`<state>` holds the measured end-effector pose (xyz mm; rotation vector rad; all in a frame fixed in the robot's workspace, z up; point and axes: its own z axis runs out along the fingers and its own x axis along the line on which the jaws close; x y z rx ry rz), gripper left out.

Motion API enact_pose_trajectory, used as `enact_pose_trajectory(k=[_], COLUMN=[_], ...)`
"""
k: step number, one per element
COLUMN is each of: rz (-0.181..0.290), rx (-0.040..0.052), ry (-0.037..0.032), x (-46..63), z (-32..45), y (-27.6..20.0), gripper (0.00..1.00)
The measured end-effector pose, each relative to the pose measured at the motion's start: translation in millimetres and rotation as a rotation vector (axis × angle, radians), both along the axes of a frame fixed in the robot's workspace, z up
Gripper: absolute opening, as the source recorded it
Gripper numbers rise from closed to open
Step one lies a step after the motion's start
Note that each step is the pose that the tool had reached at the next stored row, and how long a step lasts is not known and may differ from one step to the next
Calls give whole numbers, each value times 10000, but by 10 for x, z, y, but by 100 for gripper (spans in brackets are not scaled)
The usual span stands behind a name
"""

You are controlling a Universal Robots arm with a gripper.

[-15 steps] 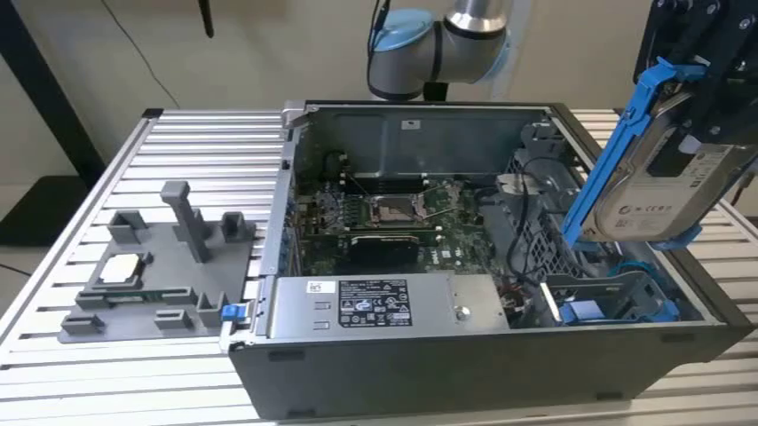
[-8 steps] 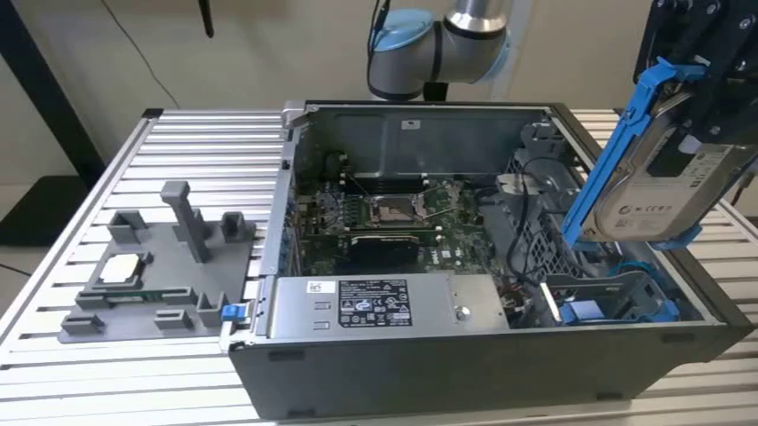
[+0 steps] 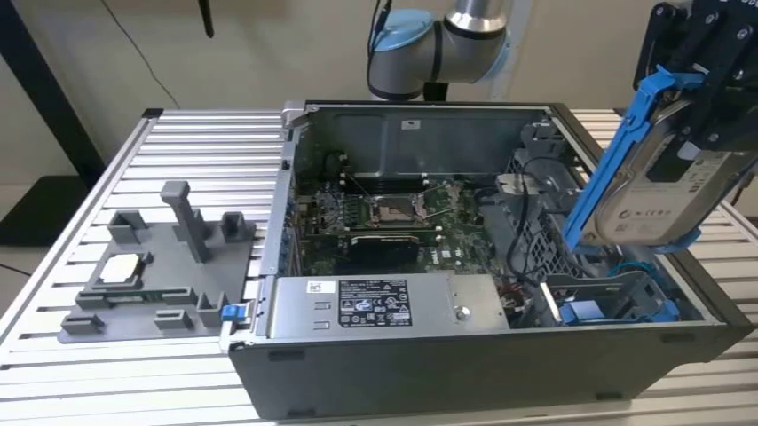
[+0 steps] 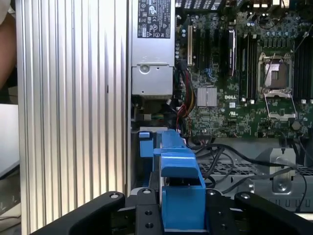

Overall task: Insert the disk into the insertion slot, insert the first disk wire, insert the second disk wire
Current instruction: 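Insert the disk into the insertion slot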

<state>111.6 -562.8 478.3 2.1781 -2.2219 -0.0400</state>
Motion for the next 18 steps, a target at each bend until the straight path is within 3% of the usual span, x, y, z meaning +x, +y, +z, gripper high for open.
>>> enact_pose_trajectory(k=[12,18], rz=[0,0], rx=[0,-1], ry=[0,0], x=[69,79], z=[-157,-195], y=[4,5], gripper=[0,0])
